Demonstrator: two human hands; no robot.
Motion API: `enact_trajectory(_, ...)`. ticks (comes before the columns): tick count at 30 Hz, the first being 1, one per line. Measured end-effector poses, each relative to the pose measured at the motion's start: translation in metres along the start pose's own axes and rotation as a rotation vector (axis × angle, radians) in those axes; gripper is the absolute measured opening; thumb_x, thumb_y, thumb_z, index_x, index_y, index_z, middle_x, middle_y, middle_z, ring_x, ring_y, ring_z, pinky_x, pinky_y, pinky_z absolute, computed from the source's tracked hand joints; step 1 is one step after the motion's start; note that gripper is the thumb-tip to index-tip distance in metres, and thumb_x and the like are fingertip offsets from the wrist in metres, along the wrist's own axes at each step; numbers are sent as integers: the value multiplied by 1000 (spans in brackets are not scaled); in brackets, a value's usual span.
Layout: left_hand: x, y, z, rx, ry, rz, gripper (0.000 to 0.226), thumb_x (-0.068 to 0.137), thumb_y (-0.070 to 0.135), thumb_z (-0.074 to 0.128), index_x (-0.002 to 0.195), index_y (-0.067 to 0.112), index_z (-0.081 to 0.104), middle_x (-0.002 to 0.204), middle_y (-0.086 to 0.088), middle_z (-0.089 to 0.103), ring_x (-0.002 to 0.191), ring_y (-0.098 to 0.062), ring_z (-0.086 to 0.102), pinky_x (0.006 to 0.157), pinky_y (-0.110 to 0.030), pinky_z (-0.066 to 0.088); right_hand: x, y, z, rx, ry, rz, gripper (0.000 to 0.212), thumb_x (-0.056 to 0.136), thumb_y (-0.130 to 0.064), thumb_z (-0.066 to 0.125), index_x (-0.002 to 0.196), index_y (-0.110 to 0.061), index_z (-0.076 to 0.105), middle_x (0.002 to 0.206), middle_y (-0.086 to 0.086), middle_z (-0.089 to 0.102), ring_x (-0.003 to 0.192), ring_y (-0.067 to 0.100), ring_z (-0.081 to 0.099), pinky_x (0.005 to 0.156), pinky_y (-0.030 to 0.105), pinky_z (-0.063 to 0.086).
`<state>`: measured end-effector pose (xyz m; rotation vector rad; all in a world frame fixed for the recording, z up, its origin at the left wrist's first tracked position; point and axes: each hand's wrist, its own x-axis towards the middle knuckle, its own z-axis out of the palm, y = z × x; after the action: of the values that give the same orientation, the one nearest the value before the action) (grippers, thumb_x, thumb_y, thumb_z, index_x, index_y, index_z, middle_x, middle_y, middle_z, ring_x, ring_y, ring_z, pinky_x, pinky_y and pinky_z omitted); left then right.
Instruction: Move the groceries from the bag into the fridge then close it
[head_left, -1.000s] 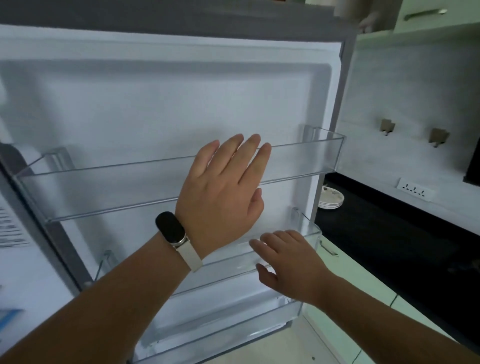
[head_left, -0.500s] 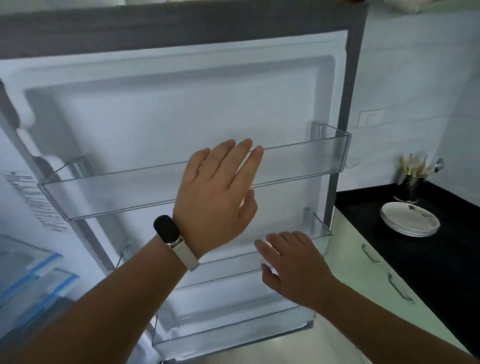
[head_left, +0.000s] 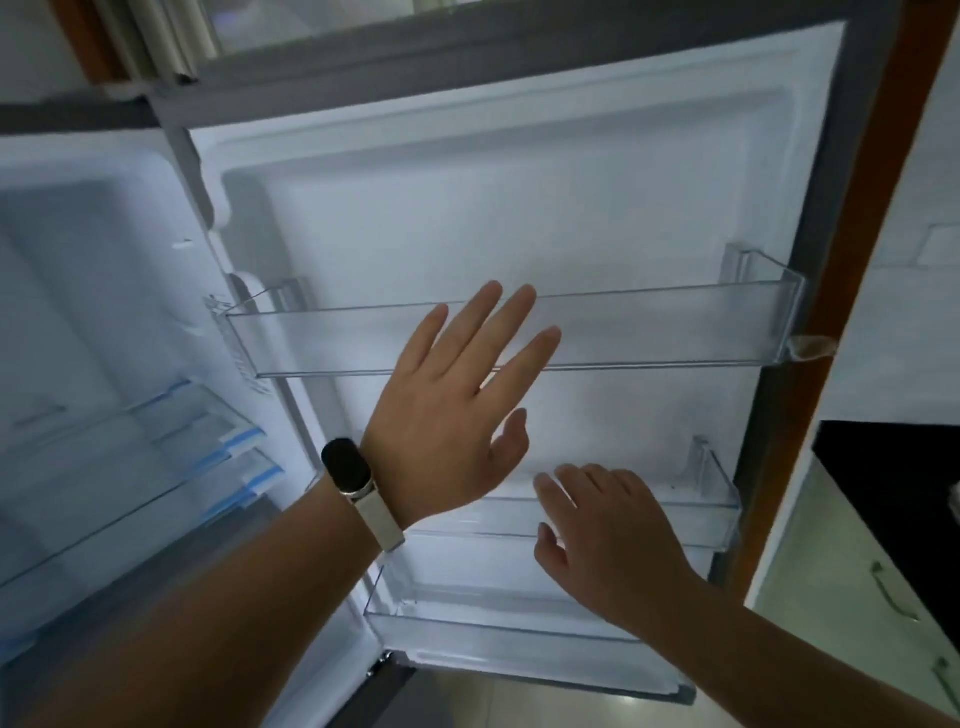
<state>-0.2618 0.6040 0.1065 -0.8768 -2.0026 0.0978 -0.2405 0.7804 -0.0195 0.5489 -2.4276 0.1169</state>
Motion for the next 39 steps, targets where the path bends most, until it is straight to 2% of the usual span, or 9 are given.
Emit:
enact_trajectory(3,-24,-12,-7,54,-77,-44,62,86,28,58,144,18,38,155,-14,35,145,-33,28,115,-51,24,11,-9,0,30,11,-21,38,80,-37,68,109,-13,68,102,8,72,86,26,69,84,39,54)
enact_trajectory(6,-54,-29,-17,103,-141,-160,62,85,28,61,143,19,41,153,-14,38,142,-33,34,113,-53,30,24,-25,1,64,-7,-70,39,82,-39,65,111,-14,66,105,7,71,89,26,69,85,38,53)
enact_trajectory(12,-130,-56,-39,121,-280,-449,51,83,32,57,132,16,58,142,-12,52,133,-33,46,107,-51,36,48,-66,5,144,-7,-127,40,88,-39,47,113,-13,64,105,6,69,89,25,65,81,36,51)
enact_trajectory(17,-204,-83,-49,95,-504,-698,58,83,46,44,135,21,50,141,-8,54,131,-31,49,105,-52,41,73,-110,20,218,-82,-199,51,90,-51,39,116,-17,67,113,3,70,100,23,67,92,37,50)
enact_trajectory(20,-243,-101,-60,73,-560,-792,58,82,48,43,132,21,52,138,-6,56,127,-30,52,102,-51,44,88,-145,32,252,-107,-256,51,91,-52,38,116,-18,66,115,3,70,103,23,66,94,37,49)
enact_trajectory(31,-332,-158,-95,50,-565,-822,55,81,46,49,128,20,59,132,-5,60,122,-29,55,100,-47,46,127,-258,67,250,-161,-342,48,87,-48,44,114,-15,67,109,4,69,98,22,66,84,36,53)
enact_trajectory(37,-365,-175,-110,21,-578,-771,55,86,48,46,134,22,51,138,-5,55,127,-28,51,104,-47,43,131,-303,80,274,-206,-380,46,88,-47,46,115,-15,65,109,5,67,98,23,64,84,40,54)
enact_trajectory(39,-376,-178,-118,22,-573,-779,56,86,48,47,134,21,53,138,-6,55,125,-29,52,103,-48,44,131,-320,82,288,-224,-411,48,90,-49,45,119,-15,64,114,5,67,103,23,63,89,39,53)
